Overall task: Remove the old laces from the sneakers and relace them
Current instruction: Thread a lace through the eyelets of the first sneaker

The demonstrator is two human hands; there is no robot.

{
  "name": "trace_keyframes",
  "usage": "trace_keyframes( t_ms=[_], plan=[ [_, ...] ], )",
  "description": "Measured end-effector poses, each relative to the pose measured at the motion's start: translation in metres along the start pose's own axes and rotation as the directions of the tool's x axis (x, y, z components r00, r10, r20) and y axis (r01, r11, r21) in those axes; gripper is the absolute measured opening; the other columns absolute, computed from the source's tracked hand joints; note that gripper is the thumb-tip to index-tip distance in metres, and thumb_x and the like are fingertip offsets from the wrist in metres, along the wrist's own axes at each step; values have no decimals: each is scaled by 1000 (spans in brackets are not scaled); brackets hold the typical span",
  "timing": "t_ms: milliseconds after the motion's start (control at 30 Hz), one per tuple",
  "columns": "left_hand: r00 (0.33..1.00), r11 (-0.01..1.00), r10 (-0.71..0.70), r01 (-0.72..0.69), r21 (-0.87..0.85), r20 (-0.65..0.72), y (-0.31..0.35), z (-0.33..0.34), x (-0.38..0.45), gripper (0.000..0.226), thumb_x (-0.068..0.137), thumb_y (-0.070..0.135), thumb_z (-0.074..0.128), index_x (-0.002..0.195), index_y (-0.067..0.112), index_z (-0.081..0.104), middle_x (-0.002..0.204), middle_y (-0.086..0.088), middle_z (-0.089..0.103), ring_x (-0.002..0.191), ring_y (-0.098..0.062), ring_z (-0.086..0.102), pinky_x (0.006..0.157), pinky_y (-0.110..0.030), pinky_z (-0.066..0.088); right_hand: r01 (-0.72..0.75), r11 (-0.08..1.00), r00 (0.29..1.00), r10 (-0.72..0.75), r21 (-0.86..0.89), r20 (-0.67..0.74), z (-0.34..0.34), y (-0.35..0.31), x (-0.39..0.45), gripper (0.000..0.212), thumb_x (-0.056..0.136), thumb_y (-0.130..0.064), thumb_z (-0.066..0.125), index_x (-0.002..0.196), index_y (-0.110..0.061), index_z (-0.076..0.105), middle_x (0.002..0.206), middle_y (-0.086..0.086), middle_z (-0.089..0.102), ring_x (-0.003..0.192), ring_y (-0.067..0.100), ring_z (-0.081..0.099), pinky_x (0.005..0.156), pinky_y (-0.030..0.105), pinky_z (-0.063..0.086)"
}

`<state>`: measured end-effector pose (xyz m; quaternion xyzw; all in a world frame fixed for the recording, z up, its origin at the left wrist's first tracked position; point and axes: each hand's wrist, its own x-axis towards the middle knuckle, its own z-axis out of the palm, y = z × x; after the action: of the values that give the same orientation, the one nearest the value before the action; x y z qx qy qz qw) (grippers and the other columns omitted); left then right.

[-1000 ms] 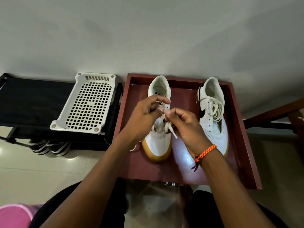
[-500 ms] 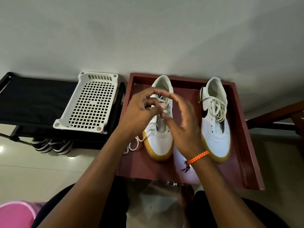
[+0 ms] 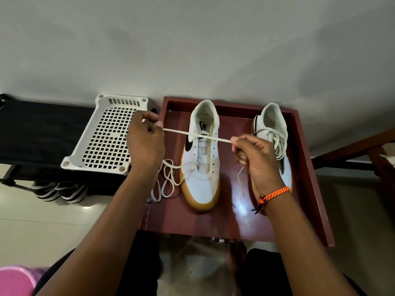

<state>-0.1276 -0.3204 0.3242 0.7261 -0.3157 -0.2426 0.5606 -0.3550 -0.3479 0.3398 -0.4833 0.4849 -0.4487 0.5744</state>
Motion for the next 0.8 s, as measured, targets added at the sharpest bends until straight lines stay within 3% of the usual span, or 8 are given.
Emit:
trace_keyframes(
  t_ms=[100,200,333,467,567,633,733,800],
  plan=[
    [995,993,-17,28,117,-94,-1,0,-1,12,102,11,60,107,21,63,85,-9,72,73,-23,68,77,-40,57,28,920,976,-110,-390,-189,-4,12,2,23,93,-9,63,71,-5,69,57,-5,56,56,16,47,59,34,42],
    [985,987,-30,55,148,-168,1,-2,3,13,103,10,58,109,20,65,84,-1,70,67,-15,63,72,-37,55,-80,622,922,-250,-779,-295,-8,20,-4,15,91,-14,61,80,-20,70,82,-2,68,80,22,64,64,34,46],
    [1000,998,0,1,-57,31,9,-4,0,12,104,8,60,112,15,65,78,-8,67,58,-7,52,61,-28,44,-58,349,930,-322,-935,-178,-6,26,-10,28,85,-1,64,102,-20,76,113,3,63,111,28,55,83,37,46],
    [862,989,122,-62,-137,491,23,6,-17,19,101,3,67,120,7,66,80,-18,73,73,-19,70,74,-39,56,293,803,947,-318,-518,43,16,18,-10,29,98,-6,59,121,-17,74,121,-4,72,117,12,65,100,28,51],
    [758,985,172,-111,-135,630,25,14,-27,13,100,-1,69,112,1,64,80,-19,74,70,-15,72,75,-27,56,191,973,964,-160,-133,214,35,14,-15,24,109,-14,55,129,-10,69,104,-3,77,96,12,73,88,34,57],
    [803,986,169,-144,-89,571,23,15,-25,8,100,-1,67,106,2,62,78,-10,71,62,-6,66,68,-20,51,136,968,972,-90,-211,216,31,15,-14,18,107,-14,60,116,-10,75,72,-5,70,65,6,59,66,30,50],
    [949,995,98,-99,-12,300,15,7,-11,9,102,2,62,106,10,65,82,-3,69,64,-3,61,66,-20,48,109,949,986,-65,-296,156,7,15,-4,17,101,-17,67,92,-14,80,68,14,65,62,10,48,61,27,40],
    [999,997,-3,0,73,48,4,-3,2,13,102,7,59,106,17,66,85,-3,71,64,-6,59,66,-28,49,35,973,996,-15,-230,84,-10,8,2,19,103,-12,63,90,-9,77,54,-2,47,51,8,34,49,22,32]
  ],
)
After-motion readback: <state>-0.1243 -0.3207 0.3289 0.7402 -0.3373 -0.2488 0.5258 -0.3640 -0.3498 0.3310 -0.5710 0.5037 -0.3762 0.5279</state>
